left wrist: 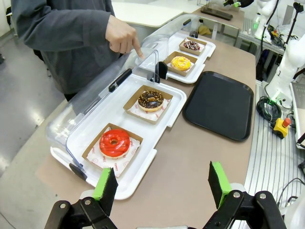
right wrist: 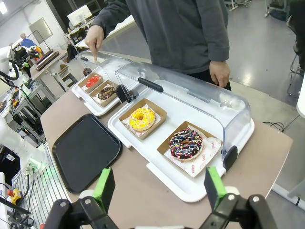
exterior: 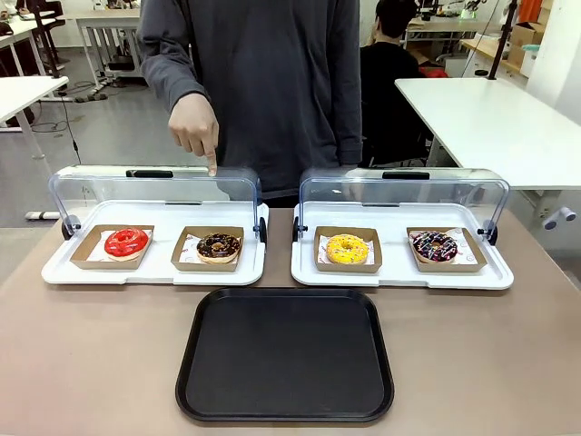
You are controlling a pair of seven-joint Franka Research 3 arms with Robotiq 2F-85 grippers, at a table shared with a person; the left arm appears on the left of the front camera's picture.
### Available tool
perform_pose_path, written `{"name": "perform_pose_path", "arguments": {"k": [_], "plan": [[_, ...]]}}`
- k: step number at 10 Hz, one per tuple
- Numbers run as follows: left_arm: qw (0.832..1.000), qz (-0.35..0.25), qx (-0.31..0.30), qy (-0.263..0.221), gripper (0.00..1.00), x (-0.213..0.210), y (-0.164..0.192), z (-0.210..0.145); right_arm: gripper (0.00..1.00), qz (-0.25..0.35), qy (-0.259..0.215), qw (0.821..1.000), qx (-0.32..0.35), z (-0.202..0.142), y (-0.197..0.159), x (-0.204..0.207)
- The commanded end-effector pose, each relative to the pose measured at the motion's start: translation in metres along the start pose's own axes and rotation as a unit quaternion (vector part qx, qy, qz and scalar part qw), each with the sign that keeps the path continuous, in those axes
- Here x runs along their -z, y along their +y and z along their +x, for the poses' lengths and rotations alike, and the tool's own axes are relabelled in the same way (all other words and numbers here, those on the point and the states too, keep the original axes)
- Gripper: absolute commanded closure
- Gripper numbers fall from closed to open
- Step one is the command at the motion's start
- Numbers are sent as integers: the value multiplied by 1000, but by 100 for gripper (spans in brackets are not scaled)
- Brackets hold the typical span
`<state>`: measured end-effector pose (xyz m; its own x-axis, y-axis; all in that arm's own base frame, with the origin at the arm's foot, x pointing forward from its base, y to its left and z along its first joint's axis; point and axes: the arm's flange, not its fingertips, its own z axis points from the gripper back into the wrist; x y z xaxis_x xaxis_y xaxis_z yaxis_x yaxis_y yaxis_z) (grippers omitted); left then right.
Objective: Move the second donut from the left to the tray.
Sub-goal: Pick up the Paper togo box containing the Donut indicated by the person and place it on the Handle tray.
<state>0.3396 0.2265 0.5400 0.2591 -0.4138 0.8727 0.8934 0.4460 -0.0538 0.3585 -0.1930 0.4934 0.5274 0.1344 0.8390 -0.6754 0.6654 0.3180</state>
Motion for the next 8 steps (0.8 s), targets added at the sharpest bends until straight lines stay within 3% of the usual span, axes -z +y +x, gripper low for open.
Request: {"name": "perform_pose_path", "arguments": {"k": [1,5,8], "plan": [[1000,-1,6,-6,0,0,-1,1,0,2,-12,1000,-7,2,-1,1],[1000,0,0,0,0,0,0,0,0,2,-12,1000,-7,2,-1,1],[989,-35,86,115,0,24,-10,52,0,2,-12,1000,-7,2,-1,1]]}}
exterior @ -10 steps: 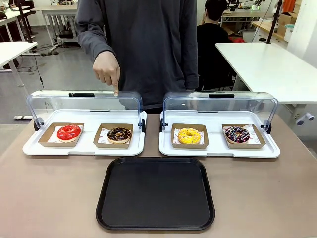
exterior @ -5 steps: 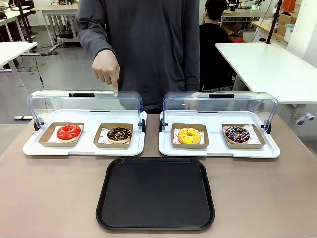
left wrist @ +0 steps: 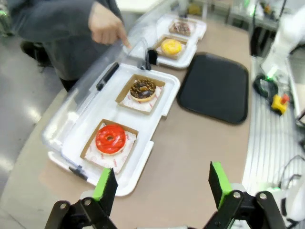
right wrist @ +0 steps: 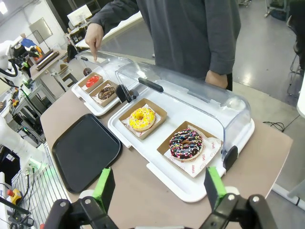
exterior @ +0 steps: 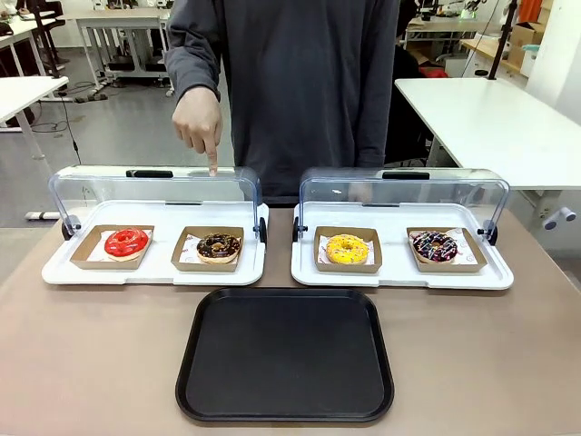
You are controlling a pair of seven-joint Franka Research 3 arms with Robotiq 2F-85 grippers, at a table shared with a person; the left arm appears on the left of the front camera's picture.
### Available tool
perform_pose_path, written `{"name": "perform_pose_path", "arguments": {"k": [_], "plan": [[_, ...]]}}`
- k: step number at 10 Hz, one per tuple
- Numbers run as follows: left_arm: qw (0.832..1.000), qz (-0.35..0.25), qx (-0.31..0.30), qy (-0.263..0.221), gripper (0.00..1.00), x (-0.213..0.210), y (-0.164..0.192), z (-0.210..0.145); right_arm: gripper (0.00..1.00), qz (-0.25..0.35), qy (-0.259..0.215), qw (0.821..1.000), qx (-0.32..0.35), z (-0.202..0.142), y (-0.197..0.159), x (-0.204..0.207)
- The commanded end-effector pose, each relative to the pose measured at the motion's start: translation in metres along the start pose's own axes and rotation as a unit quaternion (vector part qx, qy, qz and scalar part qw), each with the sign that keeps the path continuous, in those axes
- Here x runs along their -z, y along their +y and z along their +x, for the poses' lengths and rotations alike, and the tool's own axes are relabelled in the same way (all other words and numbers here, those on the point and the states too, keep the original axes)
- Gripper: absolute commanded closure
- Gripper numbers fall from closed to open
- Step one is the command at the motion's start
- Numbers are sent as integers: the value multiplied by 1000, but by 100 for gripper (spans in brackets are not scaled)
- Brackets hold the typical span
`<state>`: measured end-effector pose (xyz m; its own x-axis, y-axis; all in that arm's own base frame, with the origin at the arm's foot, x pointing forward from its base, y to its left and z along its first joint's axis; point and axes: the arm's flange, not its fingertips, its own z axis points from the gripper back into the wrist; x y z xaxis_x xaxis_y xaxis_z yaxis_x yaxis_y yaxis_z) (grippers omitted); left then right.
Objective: Move the second donut from the left to the tray.
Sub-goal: Pick up the Paper togo box containing the Donut indicated by the person and place it on the Handle tray.
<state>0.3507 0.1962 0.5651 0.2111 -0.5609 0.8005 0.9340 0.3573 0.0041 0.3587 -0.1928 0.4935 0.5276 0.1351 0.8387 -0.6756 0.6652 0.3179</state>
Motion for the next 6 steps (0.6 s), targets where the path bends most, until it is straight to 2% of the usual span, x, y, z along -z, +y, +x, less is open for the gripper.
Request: {"name": "perform_pose_path", "arguments": {"k": [1,3,5,6], "plan": [[994,-25,63,87,0,24,-8,35,0,2,-12,1000,-7,2,-1,0],[975,-34,119,185,0,79,-22,69,0,2,-12,1000,-7,2,-1,0],[956,-13,164,243,0,135,-42,93,0,2,-12,1000,-7,2,-1,0],[949,-2,179,258,0,164,-52,99,0,2,-12,1000,-7,2,-1,0]]}}
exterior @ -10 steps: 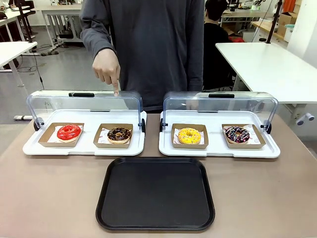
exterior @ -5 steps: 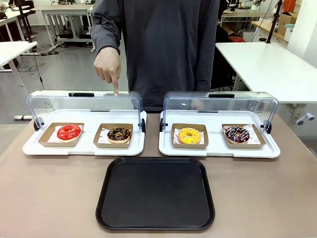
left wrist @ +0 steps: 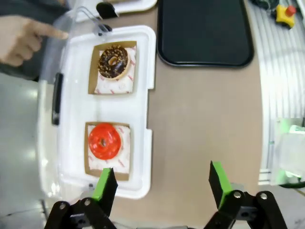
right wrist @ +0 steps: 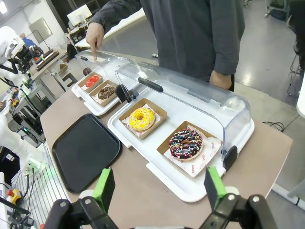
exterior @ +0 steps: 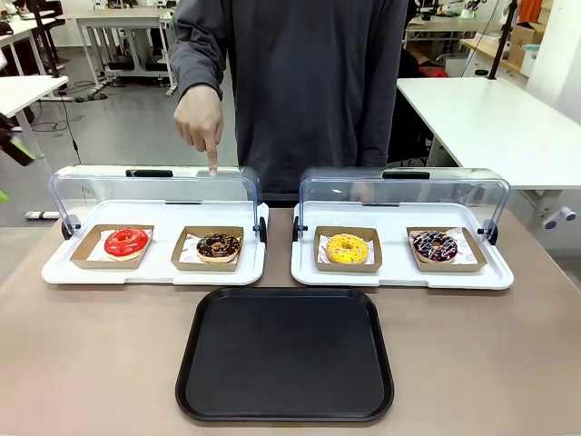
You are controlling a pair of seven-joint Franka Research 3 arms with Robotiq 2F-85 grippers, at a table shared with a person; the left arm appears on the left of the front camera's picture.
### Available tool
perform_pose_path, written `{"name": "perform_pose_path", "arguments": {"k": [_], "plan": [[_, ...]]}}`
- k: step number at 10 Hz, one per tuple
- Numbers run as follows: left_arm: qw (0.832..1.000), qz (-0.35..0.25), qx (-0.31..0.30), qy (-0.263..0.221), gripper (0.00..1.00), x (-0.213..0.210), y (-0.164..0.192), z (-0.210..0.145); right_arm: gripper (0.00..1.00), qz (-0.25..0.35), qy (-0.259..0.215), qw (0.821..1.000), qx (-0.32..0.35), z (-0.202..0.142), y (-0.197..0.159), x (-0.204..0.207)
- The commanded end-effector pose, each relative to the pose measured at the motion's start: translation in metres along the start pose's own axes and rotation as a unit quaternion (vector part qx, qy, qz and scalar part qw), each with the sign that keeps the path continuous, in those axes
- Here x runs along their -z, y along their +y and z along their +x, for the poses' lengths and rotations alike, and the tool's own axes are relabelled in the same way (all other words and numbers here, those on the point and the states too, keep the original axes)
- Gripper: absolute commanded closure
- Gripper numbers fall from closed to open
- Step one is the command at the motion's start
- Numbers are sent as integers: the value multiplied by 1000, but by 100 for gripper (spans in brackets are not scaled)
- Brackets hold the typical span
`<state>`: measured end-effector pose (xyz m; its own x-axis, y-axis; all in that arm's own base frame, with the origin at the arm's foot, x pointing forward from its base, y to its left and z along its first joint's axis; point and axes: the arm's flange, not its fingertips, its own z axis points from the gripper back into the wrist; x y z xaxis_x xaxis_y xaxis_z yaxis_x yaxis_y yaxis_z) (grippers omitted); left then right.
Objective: Move the second donut from the left to the tray.
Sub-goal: Pick up the Paper togo box containing the Donut indicated by the person and place it on the Handle tray.
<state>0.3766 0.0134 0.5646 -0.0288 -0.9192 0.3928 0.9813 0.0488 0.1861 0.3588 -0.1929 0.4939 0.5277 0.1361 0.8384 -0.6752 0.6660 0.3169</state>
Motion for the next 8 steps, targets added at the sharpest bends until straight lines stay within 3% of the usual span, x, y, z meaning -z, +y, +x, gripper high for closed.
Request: {"name": "perform_pose_path", "arguments": {"k": [1,5,8], "plan": [[998,38,11,38,0,47,-11,27,0,2,-13,1000,-7,1,-1,1],[996,75,40,37,0,133,1,68,0,2,-13,1000,-7,1,-1,1],[992,104,59,49,0,187,14,76,0,2,-13,1000,-7,1,-1,1]]}}
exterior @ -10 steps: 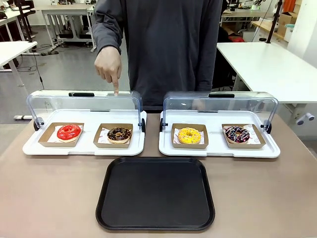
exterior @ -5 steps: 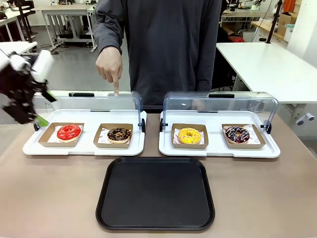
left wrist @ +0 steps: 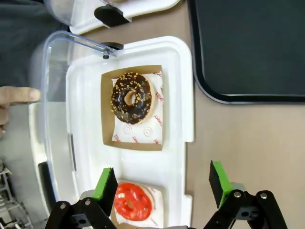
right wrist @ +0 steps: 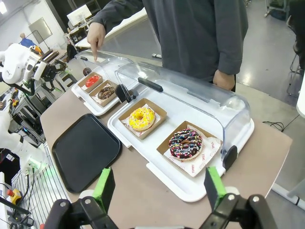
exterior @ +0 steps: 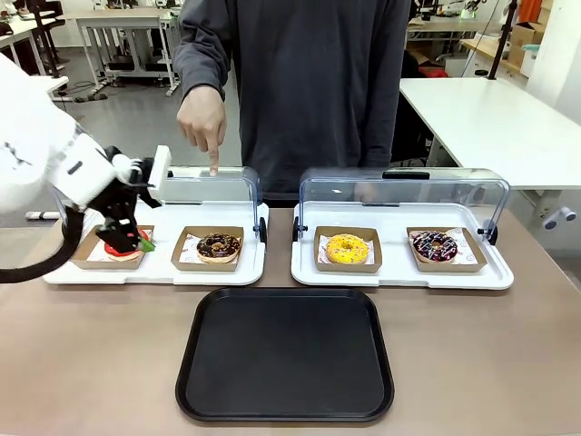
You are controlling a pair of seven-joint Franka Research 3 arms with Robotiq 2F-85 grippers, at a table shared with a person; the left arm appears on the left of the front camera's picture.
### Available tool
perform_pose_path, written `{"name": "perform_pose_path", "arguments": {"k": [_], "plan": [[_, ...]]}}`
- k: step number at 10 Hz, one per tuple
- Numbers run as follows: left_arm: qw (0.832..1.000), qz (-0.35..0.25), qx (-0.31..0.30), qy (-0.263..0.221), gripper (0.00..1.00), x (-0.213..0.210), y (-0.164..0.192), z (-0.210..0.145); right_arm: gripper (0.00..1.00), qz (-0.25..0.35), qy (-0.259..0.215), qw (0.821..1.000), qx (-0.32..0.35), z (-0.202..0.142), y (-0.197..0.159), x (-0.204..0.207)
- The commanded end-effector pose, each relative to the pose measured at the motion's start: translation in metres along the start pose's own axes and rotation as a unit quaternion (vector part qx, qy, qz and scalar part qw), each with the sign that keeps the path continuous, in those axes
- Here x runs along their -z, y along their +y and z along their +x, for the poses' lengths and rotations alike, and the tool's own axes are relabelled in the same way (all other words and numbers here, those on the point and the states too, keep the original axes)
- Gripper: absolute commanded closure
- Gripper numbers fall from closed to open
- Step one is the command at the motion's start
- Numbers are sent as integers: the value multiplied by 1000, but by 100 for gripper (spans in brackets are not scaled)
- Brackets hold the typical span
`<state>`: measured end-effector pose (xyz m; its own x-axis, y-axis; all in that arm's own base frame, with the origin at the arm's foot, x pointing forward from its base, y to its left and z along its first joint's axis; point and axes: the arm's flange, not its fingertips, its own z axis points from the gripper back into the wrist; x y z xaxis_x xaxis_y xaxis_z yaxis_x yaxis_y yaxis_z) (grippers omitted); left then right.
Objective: Move the second donut from the left to the tray.
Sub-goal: Pick up the Paper togo box containing the Donut indicated by the person and place it on the Handle tray.
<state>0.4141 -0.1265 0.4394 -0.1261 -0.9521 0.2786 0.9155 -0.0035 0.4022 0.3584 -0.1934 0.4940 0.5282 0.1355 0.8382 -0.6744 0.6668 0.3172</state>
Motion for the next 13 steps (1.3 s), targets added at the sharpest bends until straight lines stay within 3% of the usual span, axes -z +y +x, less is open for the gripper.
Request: {"name": "perform_pose_path", "arguments": {"k": [1,9,13], "plan": [[1000,9,-4,4,0,20,8,2,0,3,-12,1000,-7,1,-1,1],[1000,8,0,3,0,27,7,4,0,3,-12,1000,-7,1,-1,1],[999,-32,15,41,0,59,25,6,0,3,-12,1000,-7,1,-1,1]]}}
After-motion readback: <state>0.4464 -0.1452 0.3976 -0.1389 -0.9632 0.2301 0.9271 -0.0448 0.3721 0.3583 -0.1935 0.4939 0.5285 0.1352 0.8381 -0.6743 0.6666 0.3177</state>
